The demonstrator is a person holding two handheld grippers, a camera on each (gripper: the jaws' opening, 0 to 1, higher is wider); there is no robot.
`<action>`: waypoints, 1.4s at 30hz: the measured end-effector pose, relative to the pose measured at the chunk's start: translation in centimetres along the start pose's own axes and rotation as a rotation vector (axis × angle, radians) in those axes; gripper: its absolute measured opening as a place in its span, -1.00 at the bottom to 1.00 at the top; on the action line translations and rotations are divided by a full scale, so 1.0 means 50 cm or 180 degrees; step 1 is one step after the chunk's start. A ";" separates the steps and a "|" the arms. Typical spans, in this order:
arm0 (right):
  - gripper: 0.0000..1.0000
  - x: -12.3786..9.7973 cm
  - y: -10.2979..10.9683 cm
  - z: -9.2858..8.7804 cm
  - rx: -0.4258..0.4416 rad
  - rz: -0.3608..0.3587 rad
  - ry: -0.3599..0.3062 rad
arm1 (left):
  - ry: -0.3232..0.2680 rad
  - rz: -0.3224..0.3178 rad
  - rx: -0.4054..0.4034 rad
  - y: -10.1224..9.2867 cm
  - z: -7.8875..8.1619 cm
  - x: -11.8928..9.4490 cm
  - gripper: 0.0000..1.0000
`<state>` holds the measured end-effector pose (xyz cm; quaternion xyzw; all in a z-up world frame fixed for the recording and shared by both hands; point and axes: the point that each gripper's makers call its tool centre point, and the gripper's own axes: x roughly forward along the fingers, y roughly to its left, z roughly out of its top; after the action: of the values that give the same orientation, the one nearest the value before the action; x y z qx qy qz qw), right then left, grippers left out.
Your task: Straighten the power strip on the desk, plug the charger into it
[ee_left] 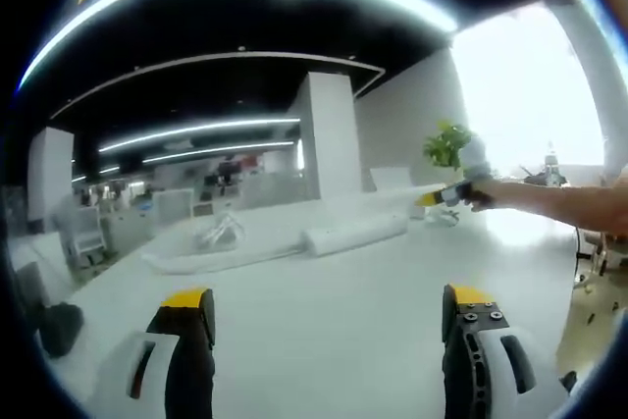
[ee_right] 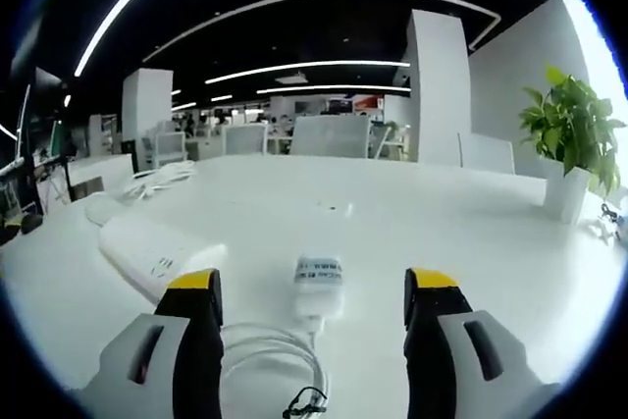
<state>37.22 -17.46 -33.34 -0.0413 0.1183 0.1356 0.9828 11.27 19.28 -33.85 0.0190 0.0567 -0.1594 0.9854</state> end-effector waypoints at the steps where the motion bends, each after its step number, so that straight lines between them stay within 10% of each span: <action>1: 0.47 0.003 -0.001 0.000 0.0002 -0.0010 0.0003 | 0.0003 0.0000 -0.0004 0.000 -0.001 0.000 0.98; 42: 0.14 0.071 -0.015 -0.041 0.0197 -0.0010 0.0256 | 0.0029 0.0037 0.0001 0.008 -0.003 -0.002 0.97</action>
<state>40.31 -17.50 -36.15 -0.0165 0.1617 0.1286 0.9783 11.27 19.68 -34.01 0.0201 0.0610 -0.1536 0.9860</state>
